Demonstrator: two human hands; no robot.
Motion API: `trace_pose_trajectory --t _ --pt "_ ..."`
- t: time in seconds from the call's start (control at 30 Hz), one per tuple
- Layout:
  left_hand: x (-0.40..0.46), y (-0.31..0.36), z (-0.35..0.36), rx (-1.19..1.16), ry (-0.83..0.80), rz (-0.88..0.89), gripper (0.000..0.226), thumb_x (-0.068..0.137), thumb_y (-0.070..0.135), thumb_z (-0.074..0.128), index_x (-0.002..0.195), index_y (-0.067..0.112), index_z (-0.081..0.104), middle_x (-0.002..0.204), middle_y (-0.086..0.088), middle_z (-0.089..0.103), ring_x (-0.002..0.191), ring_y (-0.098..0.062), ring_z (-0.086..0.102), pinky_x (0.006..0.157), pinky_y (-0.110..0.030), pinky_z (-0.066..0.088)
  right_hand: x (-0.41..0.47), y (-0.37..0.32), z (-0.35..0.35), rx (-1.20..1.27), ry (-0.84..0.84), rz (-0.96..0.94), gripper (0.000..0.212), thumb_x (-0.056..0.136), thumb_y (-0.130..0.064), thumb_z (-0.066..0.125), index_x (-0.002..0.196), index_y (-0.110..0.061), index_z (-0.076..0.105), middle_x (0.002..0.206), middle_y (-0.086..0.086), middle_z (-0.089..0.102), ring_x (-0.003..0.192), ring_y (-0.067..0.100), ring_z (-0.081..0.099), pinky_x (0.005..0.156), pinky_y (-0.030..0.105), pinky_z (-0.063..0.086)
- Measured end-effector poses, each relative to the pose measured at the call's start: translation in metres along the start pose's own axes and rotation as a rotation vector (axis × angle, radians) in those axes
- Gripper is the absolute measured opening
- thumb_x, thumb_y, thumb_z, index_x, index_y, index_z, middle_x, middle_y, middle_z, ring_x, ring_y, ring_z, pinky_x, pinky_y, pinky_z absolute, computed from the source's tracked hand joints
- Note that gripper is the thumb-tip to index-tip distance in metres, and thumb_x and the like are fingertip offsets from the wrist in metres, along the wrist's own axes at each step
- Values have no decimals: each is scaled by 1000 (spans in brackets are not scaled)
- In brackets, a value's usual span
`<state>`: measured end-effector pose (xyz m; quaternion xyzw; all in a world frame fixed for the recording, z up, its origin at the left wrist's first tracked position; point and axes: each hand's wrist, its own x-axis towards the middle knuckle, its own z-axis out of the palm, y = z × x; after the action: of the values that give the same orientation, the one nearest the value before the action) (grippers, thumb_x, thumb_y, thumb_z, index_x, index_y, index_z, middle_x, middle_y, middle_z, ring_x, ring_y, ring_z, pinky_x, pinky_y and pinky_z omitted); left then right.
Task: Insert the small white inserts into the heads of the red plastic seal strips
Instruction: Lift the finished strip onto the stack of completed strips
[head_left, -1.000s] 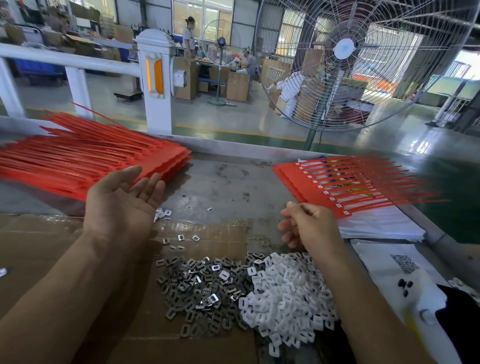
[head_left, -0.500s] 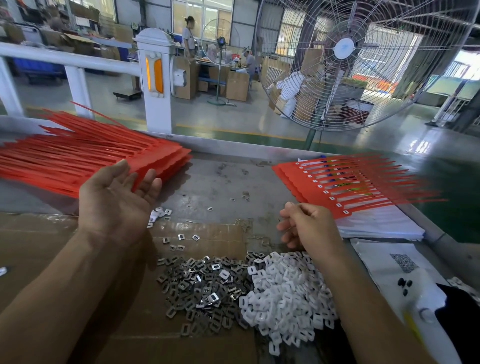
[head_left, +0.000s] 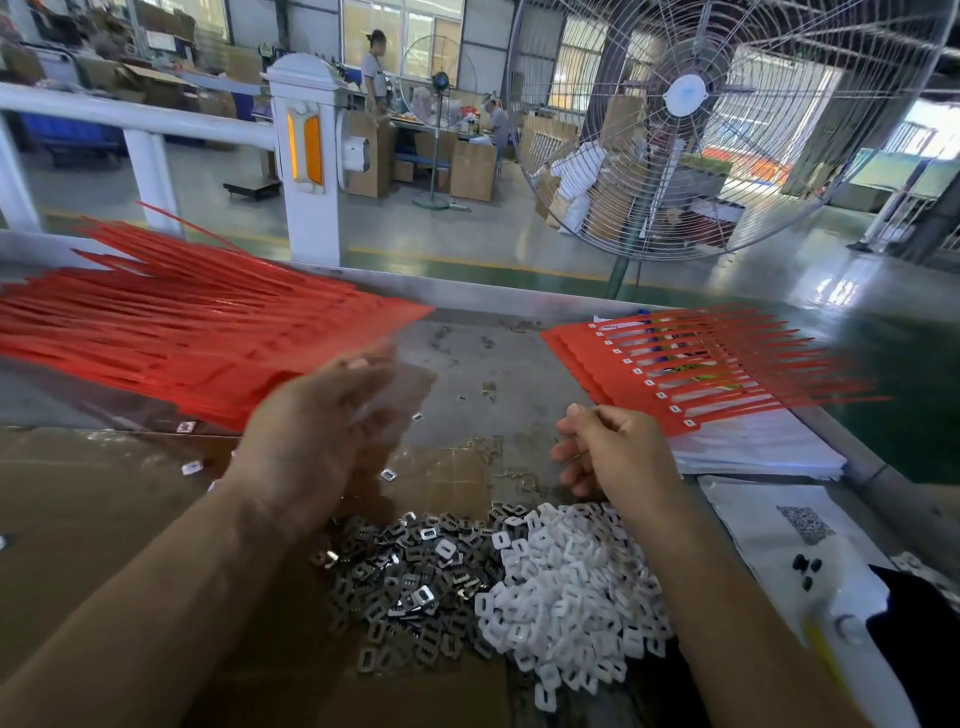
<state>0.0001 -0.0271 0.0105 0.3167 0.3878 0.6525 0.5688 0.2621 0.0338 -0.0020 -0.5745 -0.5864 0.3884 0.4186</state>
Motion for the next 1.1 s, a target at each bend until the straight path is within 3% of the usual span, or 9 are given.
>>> trace_pose_trajectory --t 0.1,0.27,0.37,0.47,0.57,0.67,0.73,0.9,1.1 --pt "0 -10 2 -24 82 -200 30 91 22 64 110 0 68 113 -19 70 96 -27 70 76 -35 62 -1 0 -1 -10 0 -1 29 106 -28 55 91 -11 73 73 6 76 54 21 67 49 29 52" --pt "6 -4 -6 -5 206 -234 38 98 34 58 106 -3 60 95 -26 74 72 -30 75 51 -29 58 -1 -1 -1 -19 -13 -2 29 107 -27 55 91 -10 72 74 7 76 54 21 67 48 28 53" --pt "9 -7 -9 -169 250 -149 28 101 22 55 115 -2 56 89 -22 74 78 -32 76 57 -32 61 -3 -2 -1 -16 -19 -1 29 106 -26 55 91 -9 72 73 8 75 53 20 66 47 28 52" --pt "13 -9 -13 -291 254 -31 34 101 3 47 131 -10 50 109 -24 71 91 -32 75 67 -34 62 -5 -3 -1 1 -12 -5 28 106 -26 55 91 -9 72 74 8 75 53 20 65 48 29 51" --pt "14 -5 -14 -317 172 23 27 100 1 47 120 -15 54 122 -31 65 102 -32 73 76 -33 62 -5 -5 0 22 -4 -6 28 106 -26 56 92 -8 72 75 10 75 54 21 64 49 31 51" --pt "7 -3 -6 -236 30 97 13 97 6 53 87 3 60 99 -22 74 105 -34 72 74 -35 62 -5 -7 0 71 -13 -1 28 106 -27 57 93 -7 72 76 12 75 54 22 63 48 31 51" --pt "-1 -1 2 -149 -144 116 13 94 15 59 81 14 60 95 -11 76 102 -32 73 75 -30 56 -6 -8 0 148 -69 25 30 105 -32 59 97 -6 73 79 12 76 56 22 64 47 29 52" --pt "-17 -2 16 -158 -374 109 18 93 14 58 100 16 74 111 -15 74 106 -35 71 75 -33 61 -7 -17 10 382 -356 218 72 85 -62 55 115 3 65 97 22 77 67 26 73 51 30 58" --pt "-24 -2 21 -217 -504 115 42 94 9 55 135 -1 56 138 -24 58 135 -41 49 107 -46 46 -15 -22 18 464 -595 250 89 83 -68 50 129 8 54 112 25 74 86 34 76 62 33 62"
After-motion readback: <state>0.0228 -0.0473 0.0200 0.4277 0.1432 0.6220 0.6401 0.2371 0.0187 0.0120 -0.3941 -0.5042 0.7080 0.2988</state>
